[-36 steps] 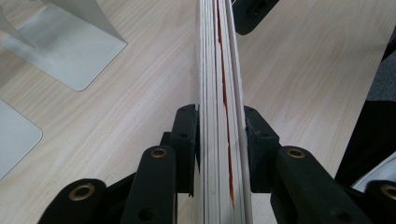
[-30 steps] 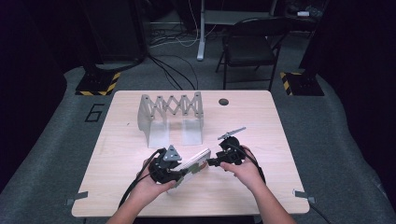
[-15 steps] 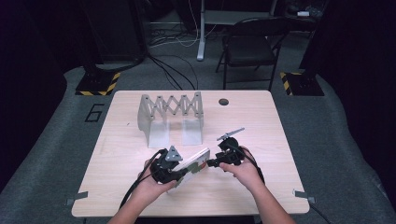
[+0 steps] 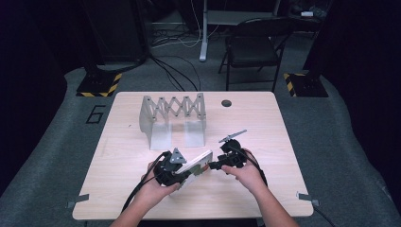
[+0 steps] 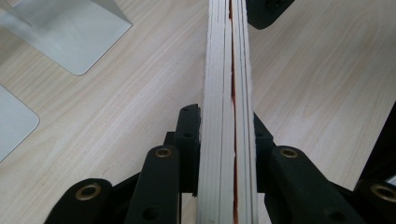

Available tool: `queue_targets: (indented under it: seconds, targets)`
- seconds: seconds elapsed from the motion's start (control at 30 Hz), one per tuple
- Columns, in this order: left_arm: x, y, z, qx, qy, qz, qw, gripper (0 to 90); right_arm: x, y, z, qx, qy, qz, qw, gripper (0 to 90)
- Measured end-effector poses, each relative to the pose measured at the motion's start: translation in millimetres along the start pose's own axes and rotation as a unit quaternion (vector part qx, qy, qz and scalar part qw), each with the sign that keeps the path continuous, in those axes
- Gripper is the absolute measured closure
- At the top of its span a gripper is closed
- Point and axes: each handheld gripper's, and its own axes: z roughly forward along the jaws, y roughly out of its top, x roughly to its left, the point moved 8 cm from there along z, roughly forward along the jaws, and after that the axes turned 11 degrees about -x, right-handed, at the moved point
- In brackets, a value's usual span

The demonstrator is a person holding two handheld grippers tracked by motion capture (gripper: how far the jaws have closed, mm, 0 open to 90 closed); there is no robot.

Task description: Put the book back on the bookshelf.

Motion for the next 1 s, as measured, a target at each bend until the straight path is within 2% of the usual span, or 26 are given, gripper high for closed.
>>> queue_targets:
  seconds: [0.07,0.27,0.73,0.87,1.0]
  targets:
    - [-0.5,0.1,0.3,0.000,0.002,0.001,1.0000,73.6,0.2,-0.2,-1.0,0.001,-0.002,0.007,1.0000,43.4]
    - [-1.0,0.1,1.1,-0.001,0.007,0.003,1.0000,74.7,-0.6,0.1,-1.3,-0.001,-0.001,-0.001,1.0000,43.4]
    - [-4.9,0.0,0.5,0.006,-0.003,0.025,0.9997,76.0,-1.7,1.3,-0.9,-0.002,-0.002,0.001,1.0000,43.4]
    - [-5.4,0.2,0.2,0.009,-0.001,0.034,0.9994,76.1,-2.6,1.8,-0.8,-0.003,0.000,0.001,1.0000,43.4]
    - [-5.4,0.2,0.2,0.009,0.000,0.034,0.9994,76.1,-2.6,2.8,-2.3,-0.005,0.000,0.004,1.0000,43.4]
